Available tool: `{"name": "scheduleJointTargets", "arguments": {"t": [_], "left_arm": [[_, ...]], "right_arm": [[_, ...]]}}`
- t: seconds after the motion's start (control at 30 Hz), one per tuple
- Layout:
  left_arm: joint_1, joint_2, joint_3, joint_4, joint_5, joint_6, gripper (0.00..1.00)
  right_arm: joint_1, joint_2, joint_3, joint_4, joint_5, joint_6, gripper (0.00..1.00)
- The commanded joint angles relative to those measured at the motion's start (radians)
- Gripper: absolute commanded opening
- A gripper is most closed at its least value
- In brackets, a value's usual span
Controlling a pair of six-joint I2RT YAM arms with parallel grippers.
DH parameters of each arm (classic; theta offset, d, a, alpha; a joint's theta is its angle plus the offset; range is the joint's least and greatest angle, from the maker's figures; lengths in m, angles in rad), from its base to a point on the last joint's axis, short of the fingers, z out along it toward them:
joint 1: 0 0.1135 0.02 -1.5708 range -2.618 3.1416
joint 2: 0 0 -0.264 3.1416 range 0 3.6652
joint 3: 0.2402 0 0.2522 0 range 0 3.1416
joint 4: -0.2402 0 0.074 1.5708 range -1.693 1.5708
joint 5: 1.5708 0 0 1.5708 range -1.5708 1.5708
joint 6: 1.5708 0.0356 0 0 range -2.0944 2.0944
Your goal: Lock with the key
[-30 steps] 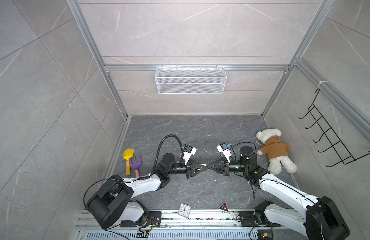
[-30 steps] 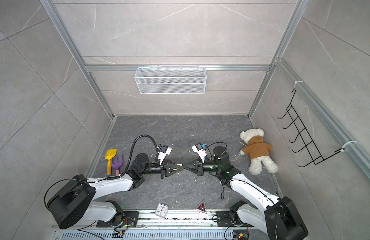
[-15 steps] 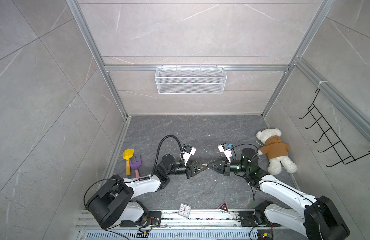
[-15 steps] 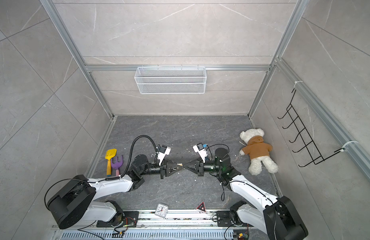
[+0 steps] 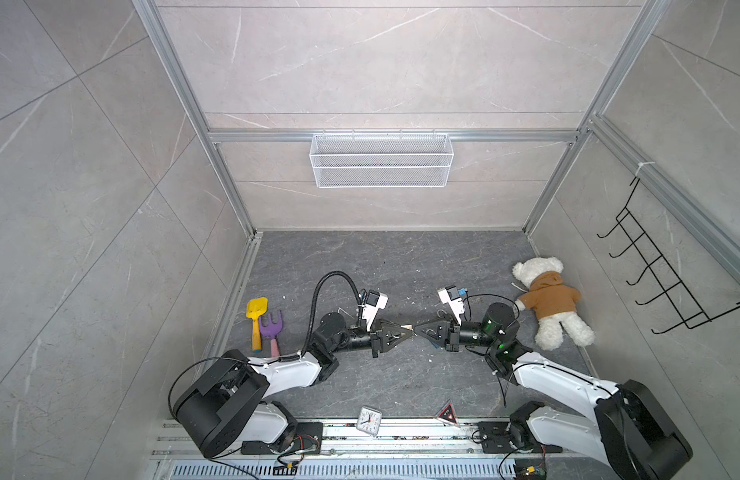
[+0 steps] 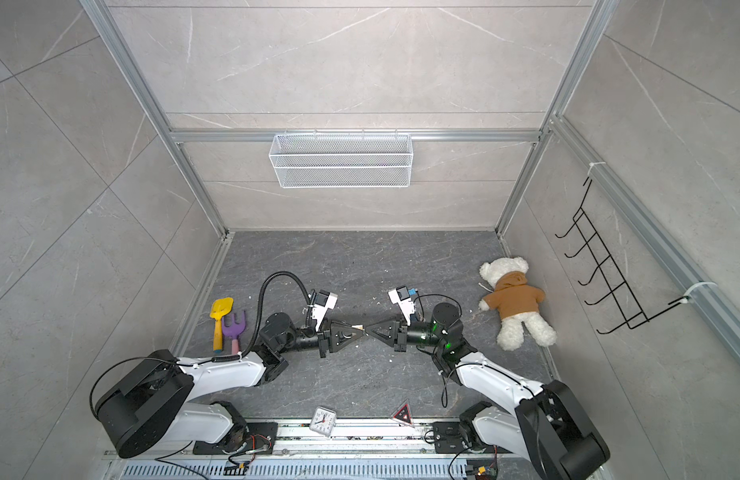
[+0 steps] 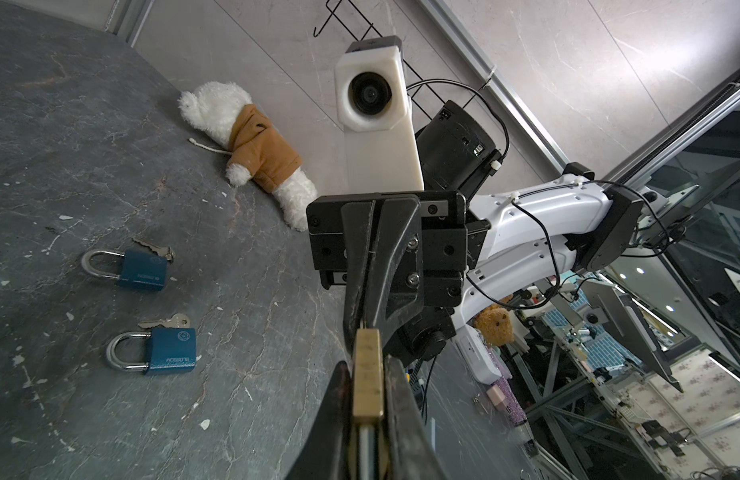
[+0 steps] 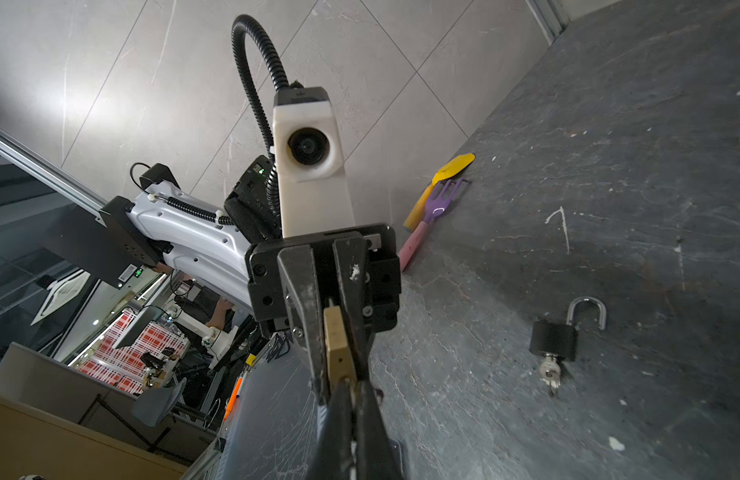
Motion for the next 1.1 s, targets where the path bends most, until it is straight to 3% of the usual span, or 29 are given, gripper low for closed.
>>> {"name": "scheduleJointTargets", "arguments": {"t": [0.0,0.2,0.37,0.53,0.6,0.7,0.77,1.0,1.07], "left_arm": [[0.071,-0.075,-0.033,-0.021,-0.029,0.031,0.0],[0.088,-0.12,-0.04,-0.061,-0.021,0.047,0.0],[0.088,-0.082,-0.026,-0.018,0.011,0.022,0.0],[0.086,-0.079,-0.03,-0.024,0.022,0.024,0.0],[0.088,-0.085,-0.021,-0.065,0.023,0.04,0.0],[0.087,-0.077,0.055,-0.278,0.026,0.11,0.0],[0.084,-0.047,0.129,-0.479,0.04,0.182,0.0],[0.074,0.142,0.371,-1.007,0.071,0.411,0.0],[0.073,0.215,0.425,-1.083,0.064,0.451,0.0]], "right_arm": [[-0.03,-0.099,0.041,-0.16,0.038,-0.114,0.0],[-0.036,-0.109,0.039,-0.175,0.04,-0.124,0.0],[-0.036,-0.058,0.007,-0.031,0.034,-0.05,0.0],[-0.037,-0.112,0.033,-0.142,0.045,-0.097,0.0],[-0.037,-0.138,0.053,-0.259,0.129,-0.133,0.0],[-0.04,-0.128,0.073,-0.4,0.305,-0.142,0.0],[-0.039,-0.095,0.087,-0.448,0.352,-0.142,0.0],[-0.039,0.006,0.058,-0.384,0.518,0.032,0.0],[-0.039,0.048,0.063,-0.364,0.533,0.069,0.0]]}}
